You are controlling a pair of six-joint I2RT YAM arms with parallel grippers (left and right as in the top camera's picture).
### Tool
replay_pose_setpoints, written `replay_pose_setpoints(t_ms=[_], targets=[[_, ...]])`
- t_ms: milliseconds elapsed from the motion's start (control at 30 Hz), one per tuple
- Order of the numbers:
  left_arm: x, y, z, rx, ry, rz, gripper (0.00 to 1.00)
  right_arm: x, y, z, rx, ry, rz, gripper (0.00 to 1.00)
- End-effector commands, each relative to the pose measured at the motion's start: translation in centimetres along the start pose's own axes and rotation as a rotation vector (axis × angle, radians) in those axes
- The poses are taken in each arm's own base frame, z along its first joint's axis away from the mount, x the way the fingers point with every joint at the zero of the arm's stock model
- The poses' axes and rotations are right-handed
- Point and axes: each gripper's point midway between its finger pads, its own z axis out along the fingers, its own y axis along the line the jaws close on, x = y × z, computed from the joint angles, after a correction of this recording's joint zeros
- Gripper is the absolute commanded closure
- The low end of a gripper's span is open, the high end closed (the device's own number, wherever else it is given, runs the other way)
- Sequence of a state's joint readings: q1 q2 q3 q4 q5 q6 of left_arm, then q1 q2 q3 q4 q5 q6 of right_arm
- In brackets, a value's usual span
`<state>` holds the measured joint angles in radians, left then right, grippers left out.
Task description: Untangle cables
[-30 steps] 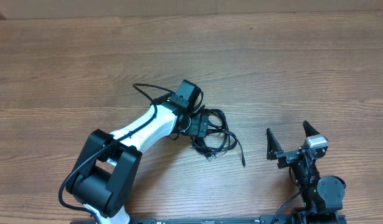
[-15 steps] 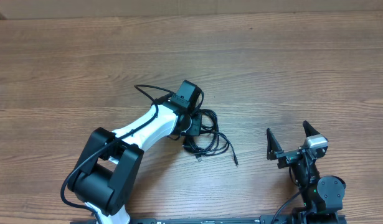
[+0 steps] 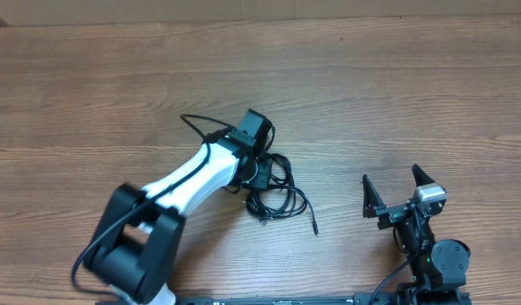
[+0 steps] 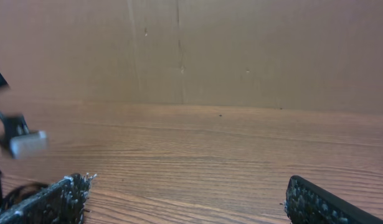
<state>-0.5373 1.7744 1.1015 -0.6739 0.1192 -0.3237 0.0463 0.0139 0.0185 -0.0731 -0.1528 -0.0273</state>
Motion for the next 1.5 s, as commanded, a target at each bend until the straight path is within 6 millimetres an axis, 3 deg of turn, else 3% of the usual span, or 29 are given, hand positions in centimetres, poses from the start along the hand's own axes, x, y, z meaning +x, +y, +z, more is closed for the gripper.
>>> replay_pose_setpoints(t_ms=[0, 67, 100, 167, 333, 533, 833, 900, 1033, 1167, 1333, 1467], targets=[[-3.1, -2.6, -7.1, 0.073, -0.2, 0.177, 0.96, 0.2, -0.1, 0.0, 0.004, -0.004, -0.008, 0.0], [-3.2, -3.1, -9.3, 0.096, -0.251, 0.212, 0.96, 0.2, -0.1, 0.0, 0.004, -0.004, -0.008, 0.0], [-3.3, -3.7, -11.7, 0.118, -0.315, 0.254, 0.96, 0.2, -0.1, 0.0, 0.004, -0.004, -0.008, 0.0], [-3.3, -4.1, -14.7, 0.126, -0.399, 0.319, 0.96, 0.2, -0.1, 0.0, 0.004, -0.004, -0.008, 0.0], [-2.7, -4.3, -18.2, 0.133, -0.489, 0.374, 0.96, 0.2, -0.1, 0.0, 0.004, -0.004, -0.008, 0.0], [-1.9, -5.4, -19.9, 0.203, -0.517, 0.397, 0.96, 0.2, -0.1, 0.0, 0.004, -0.004, -0.008, 0.0], [-1.4, -10.1, -22.1, 0.48, -0.554, 0.495, 0.96, 0.1, -0.1, 0.0, 0.004, -0.005, -0.008, 0.0], [-1.2, -11.9, -23.5, 0.59, -0.583, 0.546, 0.96, -0.6, -0.1, 0.0, 0.004, -0.037, -0.014, 0.0], [-1.5, -13.3, -25.1, 0.67, -0.638, 0.584, 0.96, -2.1, 0.0, -0.1, -0.002, -0.097, -0.002, 0.0], [-2.3, -13.6, -25.9, 0.686, -0.678, 0.573, 0.96, -4.4, 1.1, -0.6, -0.062, -0.161, 0.081, 0.0], [-2.5, -13.7, -26.2, 0.689, -0.695, 0.578, 0.96, -6.0, 2.0, -1.6, -0.1, -0.088, 0.117, 0.0], [-2.6, -13.7, -26.3, 0.685, -0.7, 0.577, 0.96, -8.5, 2.5, -3.8, -0.088, -0.016, 0.133, 0.0]])
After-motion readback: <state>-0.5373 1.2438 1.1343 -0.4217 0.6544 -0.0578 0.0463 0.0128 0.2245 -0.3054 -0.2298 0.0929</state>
